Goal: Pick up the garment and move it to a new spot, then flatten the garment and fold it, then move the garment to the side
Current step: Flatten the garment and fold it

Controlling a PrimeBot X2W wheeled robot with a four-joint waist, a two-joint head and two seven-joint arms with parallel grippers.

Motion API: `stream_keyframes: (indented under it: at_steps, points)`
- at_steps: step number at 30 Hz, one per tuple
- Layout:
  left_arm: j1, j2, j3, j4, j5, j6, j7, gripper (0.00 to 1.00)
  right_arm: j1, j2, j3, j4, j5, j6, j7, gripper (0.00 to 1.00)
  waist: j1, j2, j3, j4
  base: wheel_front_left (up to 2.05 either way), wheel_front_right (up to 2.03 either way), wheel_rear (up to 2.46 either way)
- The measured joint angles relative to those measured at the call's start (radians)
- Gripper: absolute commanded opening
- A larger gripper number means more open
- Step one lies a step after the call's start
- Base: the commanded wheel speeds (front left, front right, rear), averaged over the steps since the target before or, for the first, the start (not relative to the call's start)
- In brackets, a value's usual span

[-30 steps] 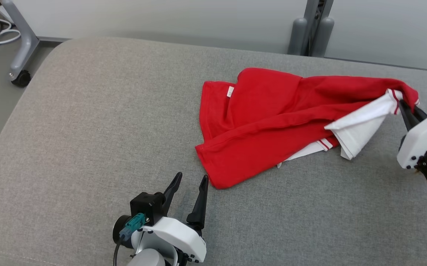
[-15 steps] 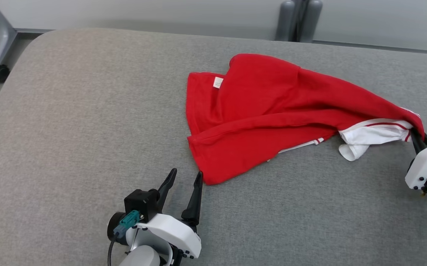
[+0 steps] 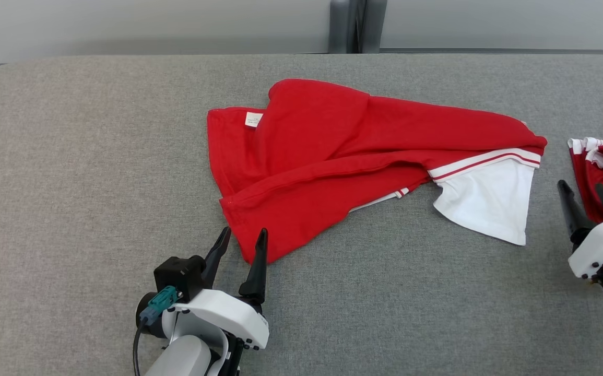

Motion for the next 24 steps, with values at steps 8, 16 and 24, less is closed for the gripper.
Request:
stream_keyframes:
  at_steps: [8, 16, 24]
  points:
    - [0.014, 0.000, 0.011, -0.016, 0.001, 0.000, 0.000, 1.00, 0.132, 0.002, 0.002, -0.176, 0.089, 0.000, -0.040, 1.00, 0.0000, 0.0000, -0.011, -0.007, 0.00, 0.00, 0.00]
    - [0.061, 0.025, 0.043, -0.045, 0.006, 0.011, 0.000, 1.00, 0.245, 0.045, -0.087, -0.314, 0.052, 0.000, -0.095, 1.00, 0.0000, 0.0000, -0.054, -0.012, 0.00, 0.00, 0.00]
    - [0.135, 0.064, 0.088, -0.114, 0.004, 0.043, 0.000, 1.00, 0.337, 0.116, -0.177, -0.454, -0.082, 0.000, -0.113, 1.00, 0.0000, 0.0000, -0.114, -0.020, 0.00, 0.00, 0.00]
